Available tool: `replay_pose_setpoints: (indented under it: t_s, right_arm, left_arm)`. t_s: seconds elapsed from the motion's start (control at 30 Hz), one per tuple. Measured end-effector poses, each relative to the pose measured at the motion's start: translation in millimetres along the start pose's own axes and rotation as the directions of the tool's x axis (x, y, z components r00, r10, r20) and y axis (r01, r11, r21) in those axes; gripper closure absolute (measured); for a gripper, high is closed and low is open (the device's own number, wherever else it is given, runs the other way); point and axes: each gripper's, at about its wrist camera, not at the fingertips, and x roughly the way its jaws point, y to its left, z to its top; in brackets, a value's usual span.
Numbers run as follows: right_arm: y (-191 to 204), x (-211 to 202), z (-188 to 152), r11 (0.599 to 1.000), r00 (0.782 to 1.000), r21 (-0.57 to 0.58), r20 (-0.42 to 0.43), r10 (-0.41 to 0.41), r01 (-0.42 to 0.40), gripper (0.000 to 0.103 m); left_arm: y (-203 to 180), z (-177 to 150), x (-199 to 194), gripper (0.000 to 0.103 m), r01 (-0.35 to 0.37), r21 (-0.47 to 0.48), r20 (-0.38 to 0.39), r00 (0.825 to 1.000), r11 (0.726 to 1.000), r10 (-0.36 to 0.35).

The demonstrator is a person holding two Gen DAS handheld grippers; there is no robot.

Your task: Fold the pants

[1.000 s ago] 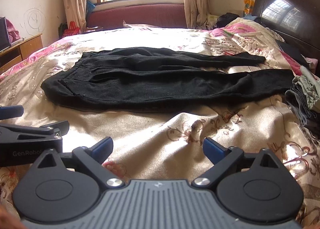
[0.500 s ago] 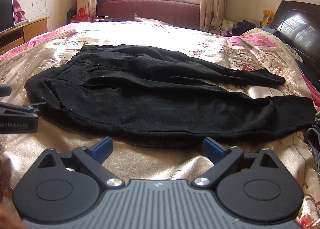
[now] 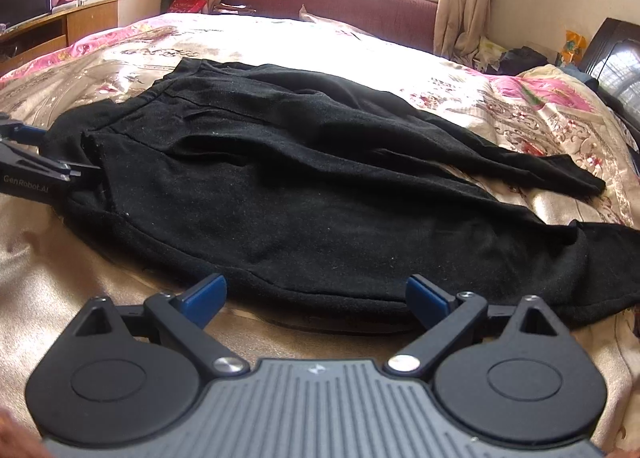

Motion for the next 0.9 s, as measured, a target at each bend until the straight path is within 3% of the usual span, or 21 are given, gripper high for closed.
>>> replay_pose_setpoints:
  t_s: [0.13, 0.27, 0.3, 0.37, 0.4, 0.5, 0.63, 0.9]
  right_arm:
    - [12, 0, -1, 0.992, 0.999, -0.120, 0.008, 0.033, -0.032, 0.007]
    - [35, 10, 1, 0.976, 0.997, -0.201, 0.008, 0.080, -0.077, 0.009]
    - [41, 12, 2, 0.974, 0.997, -0.215, 0.012, 0.080, -0.076, 0.014]
    - [53, 18, 6, 0.967, 0.996, -0.242, 0.022, 0.091, -0.083, 0.027]
    - [58, 21, 10, 0.964, 0.995, -0.250, 0.016, 0.099, -0.092, 0.039]
    - [69, 29, 17, 0.954, 0.984, -0.242, -0.038, 0.172, -0.176, 0.089]
    - [81, 25, 19, 0.955, 0.982, -0.227, -0.064, 0.178, -0.188, 0.091]
    - [119, 11, 25, 0.933, 0.945, -0.154, -0.092, 0.315, -0.326, 0.092]
  left_arm:
    - [4, 3, 0, 0.041, 0.054, 0.015, -0.010, 0.998, 0.998, -0.054]
    - [5, 2, 0, 0.047, 0.082, 0.015, -0.011, 0.997, 0.997, -0.082]
    - [6, 1, 0, 0.049, 0.091, 0.003, -0.007, 0.996, 0.996, -0.091]
    - [11, 1, -1, 0.050, 0.106, -0.028, -0.006, 0.994, 0.994, -0.106]
    - [13, 1, -1, 0.050, 0.112, -0.039, -0.005, 0.994, 0.993, -0.113]
    - [23, 0, -3, 0.051, 0.146, -0.076, 0.001, 0.989, 0.986, -0.146]
    - [32, 0, -6, 0.052, 0.141, -0.078, 0.010, 0.990, 0.987, -0.141]
    - [71, -13, -23, 0.053, 0.034, -0.084, 0.001, 0.999, 0.996, -0.034]
